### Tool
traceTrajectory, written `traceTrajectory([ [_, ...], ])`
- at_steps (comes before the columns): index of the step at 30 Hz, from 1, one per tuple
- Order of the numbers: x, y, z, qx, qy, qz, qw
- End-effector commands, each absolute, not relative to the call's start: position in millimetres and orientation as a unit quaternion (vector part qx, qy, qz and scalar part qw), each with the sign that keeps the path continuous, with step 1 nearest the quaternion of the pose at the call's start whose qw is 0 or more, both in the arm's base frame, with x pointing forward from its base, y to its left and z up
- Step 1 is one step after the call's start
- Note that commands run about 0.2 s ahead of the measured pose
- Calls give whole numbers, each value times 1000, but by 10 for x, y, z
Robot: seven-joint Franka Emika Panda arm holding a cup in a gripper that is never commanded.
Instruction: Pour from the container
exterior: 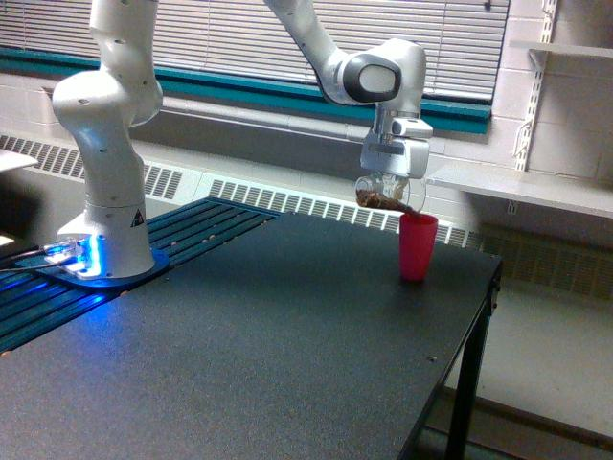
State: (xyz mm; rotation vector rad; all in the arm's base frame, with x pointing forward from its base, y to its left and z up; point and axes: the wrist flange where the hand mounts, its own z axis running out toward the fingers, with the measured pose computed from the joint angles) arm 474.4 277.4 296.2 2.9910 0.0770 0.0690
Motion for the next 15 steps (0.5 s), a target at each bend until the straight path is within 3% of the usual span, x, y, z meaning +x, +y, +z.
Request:
traceTrajectory([
  [1, 4769, 2796, 2984, 996, 22, 22, 83],
  [15, 4812, 2833, 3009, 995, 33, 15, 94],
])
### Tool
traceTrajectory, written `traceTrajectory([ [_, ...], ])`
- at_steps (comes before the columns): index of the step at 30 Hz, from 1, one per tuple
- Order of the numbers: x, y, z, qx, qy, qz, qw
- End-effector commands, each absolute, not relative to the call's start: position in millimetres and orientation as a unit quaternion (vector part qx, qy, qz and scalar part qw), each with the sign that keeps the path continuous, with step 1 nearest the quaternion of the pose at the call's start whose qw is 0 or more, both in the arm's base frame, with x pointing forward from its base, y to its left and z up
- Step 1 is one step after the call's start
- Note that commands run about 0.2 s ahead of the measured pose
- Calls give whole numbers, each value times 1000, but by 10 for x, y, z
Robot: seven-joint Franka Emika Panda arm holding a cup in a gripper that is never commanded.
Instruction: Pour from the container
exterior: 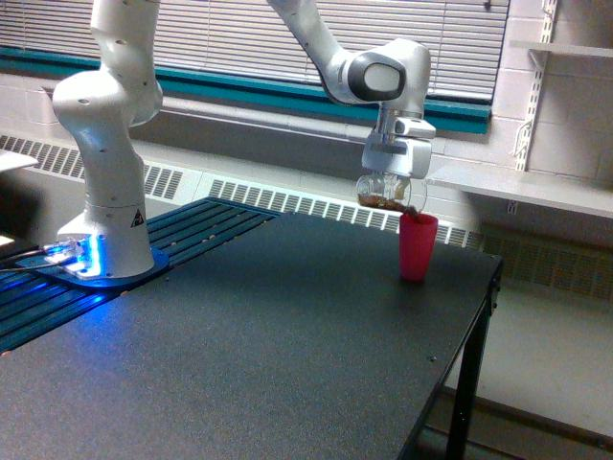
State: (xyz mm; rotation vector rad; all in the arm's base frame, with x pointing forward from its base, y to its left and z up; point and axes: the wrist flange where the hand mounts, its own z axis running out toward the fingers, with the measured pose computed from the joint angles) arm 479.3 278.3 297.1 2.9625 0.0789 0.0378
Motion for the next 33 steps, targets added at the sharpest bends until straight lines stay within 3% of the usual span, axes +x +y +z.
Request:
traceTrajectory([
  [1, 4814, 2837, 3012, 995, 33, 15, 96],
  [33, 4923, 2909, 3099, 992, 60, -13, 115],
])
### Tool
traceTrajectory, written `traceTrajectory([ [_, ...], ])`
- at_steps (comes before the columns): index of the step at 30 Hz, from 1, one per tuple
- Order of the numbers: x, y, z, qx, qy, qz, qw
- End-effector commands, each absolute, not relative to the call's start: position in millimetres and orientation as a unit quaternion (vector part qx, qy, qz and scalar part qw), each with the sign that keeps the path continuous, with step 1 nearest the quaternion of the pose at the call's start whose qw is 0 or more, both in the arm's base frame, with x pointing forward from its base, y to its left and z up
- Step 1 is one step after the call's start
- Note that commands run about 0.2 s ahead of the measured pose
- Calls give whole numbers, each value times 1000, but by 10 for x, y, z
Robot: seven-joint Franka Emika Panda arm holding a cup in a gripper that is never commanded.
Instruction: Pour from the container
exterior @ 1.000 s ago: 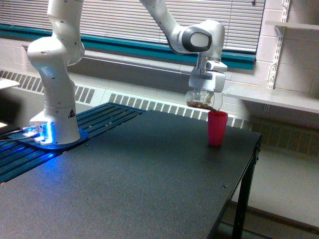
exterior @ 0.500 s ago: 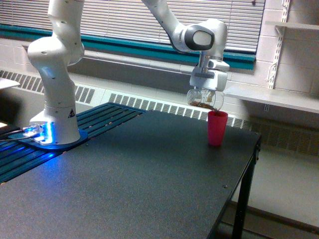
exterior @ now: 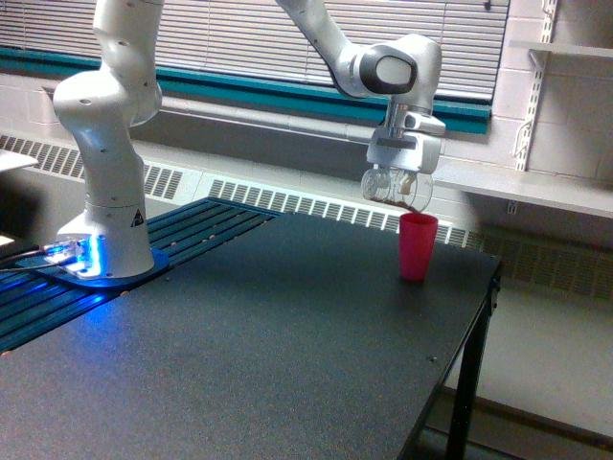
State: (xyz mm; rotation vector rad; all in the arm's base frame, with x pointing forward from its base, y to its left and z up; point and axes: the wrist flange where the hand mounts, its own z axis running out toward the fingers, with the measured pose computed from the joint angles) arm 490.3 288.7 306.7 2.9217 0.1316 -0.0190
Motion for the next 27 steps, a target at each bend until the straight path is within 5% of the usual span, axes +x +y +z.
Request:
traceTrajectory([
  [1, 4927, 2910, 3102, 991, 61, -14, 116],
  [27, 5034, 2884, 3217, 990, 69, -35, 116],
])
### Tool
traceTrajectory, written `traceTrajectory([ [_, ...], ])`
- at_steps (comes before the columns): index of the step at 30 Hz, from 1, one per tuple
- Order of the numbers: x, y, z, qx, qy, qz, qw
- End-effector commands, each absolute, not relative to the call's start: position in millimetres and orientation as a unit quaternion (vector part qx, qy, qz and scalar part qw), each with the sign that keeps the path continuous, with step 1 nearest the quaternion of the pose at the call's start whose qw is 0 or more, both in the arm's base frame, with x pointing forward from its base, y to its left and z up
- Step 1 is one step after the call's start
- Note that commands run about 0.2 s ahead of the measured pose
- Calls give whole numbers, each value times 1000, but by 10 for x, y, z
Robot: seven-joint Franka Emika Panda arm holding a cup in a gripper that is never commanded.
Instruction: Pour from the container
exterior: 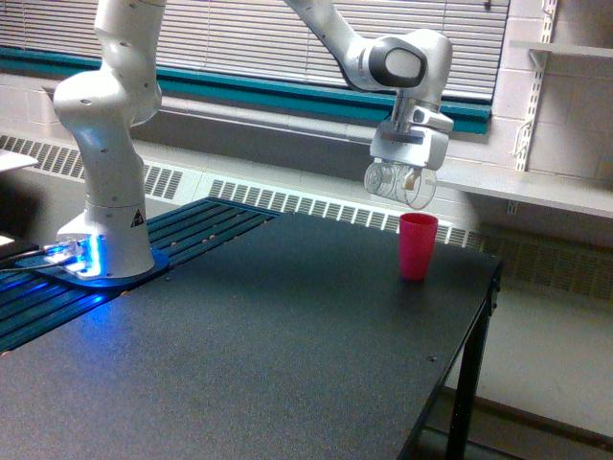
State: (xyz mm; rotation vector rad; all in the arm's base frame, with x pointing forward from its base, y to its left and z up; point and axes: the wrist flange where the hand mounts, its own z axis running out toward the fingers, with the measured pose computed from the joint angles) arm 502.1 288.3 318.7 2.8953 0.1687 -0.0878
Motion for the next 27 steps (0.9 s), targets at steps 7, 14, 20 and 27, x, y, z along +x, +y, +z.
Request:
traceTrajectory([
  [7, 5030, 2873, 3265, 991, 71, -31, 112],
  [14, 5023, 2841, 3321, 992, 72, -25, 105],
  [20, 5006, 2815, 3374, 992, 72, -18, 100],
  [27, 4986, 2779, 3425, 993, 69, -5, 94],
])
